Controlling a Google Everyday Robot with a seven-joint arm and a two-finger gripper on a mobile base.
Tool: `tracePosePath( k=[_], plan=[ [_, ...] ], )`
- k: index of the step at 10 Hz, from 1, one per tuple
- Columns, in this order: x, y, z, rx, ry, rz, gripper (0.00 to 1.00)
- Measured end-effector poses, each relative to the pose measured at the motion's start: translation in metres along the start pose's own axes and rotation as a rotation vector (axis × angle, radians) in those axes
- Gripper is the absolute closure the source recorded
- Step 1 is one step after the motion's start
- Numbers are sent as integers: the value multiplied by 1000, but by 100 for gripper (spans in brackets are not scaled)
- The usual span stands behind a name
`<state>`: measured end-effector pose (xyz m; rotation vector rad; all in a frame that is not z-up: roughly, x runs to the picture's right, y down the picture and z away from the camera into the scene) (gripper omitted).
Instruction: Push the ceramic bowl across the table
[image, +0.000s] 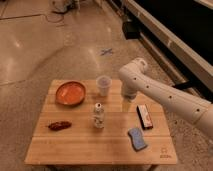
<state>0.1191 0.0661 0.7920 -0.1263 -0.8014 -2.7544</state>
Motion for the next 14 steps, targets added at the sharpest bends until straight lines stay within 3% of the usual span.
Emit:
tracePosePath(
  k=[6,10,14],
  plan=[
    [0,0,0,0,0,0,20],
    [65,14,-35,-54,90,-136,20],
    [127,28,-52,-137,125,-243,20]
  ],
)
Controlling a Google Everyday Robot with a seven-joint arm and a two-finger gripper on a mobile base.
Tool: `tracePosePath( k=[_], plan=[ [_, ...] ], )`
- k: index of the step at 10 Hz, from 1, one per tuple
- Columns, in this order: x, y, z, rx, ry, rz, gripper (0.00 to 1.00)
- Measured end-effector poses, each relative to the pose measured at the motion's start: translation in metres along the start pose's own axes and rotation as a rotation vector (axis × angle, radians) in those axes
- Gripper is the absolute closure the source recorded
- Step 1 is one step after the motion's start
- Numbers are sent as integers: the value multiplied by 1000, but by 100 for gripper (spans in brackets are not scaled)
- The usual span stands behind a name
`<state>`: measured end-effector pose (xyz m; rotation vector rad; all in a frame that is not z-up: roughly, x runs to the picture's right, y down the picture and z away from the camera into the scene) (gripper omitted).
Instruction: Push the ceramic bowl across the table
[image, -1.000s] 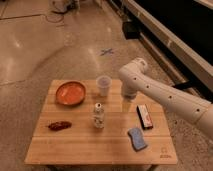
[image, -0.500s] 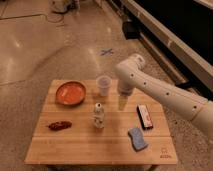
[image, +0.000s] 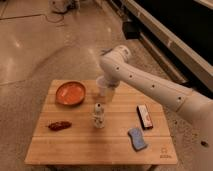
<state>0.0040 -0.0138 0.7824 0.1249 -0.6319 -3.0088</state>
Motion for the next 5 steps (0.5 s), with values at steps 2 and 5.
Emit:
tracePosePath(
  k=[2,5],
  plan=[
    [32,13,1,-40,20,-44,20],
    [84,17,12,-62,67,-102,20]
  ],
)
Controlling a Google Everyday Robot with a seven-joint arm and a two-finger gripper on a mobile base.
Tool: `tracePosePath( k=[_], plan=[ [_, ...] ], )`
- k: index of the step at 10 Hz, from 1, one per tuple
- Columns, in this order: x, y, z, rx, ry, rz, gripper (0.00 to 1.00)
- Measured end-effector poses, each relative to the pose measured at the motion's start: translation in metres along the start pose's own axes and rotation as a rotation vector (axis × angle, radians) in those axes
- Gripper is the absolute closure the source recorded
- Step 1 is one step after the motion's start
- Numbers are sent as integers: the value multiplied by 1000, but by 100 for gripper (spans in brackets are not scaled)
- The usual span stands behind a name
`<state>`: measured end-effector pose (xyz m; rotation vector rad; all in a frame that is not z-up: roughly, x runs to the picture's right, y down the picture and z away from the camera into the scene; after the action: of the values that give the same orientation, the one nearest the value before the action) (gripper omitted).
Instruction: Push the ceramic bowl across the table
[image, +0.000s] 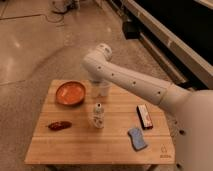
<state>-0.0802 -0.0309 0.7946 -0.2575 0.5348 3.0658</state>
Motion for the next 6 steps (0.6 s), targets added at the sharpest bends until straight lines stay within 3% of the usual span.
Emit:
tracePosePath(
  k=[3,6],
  plan=[
    [51,-16,24,25,70,-56,20],
    [52,-18,25,28,75,-59,20]
  ],
)
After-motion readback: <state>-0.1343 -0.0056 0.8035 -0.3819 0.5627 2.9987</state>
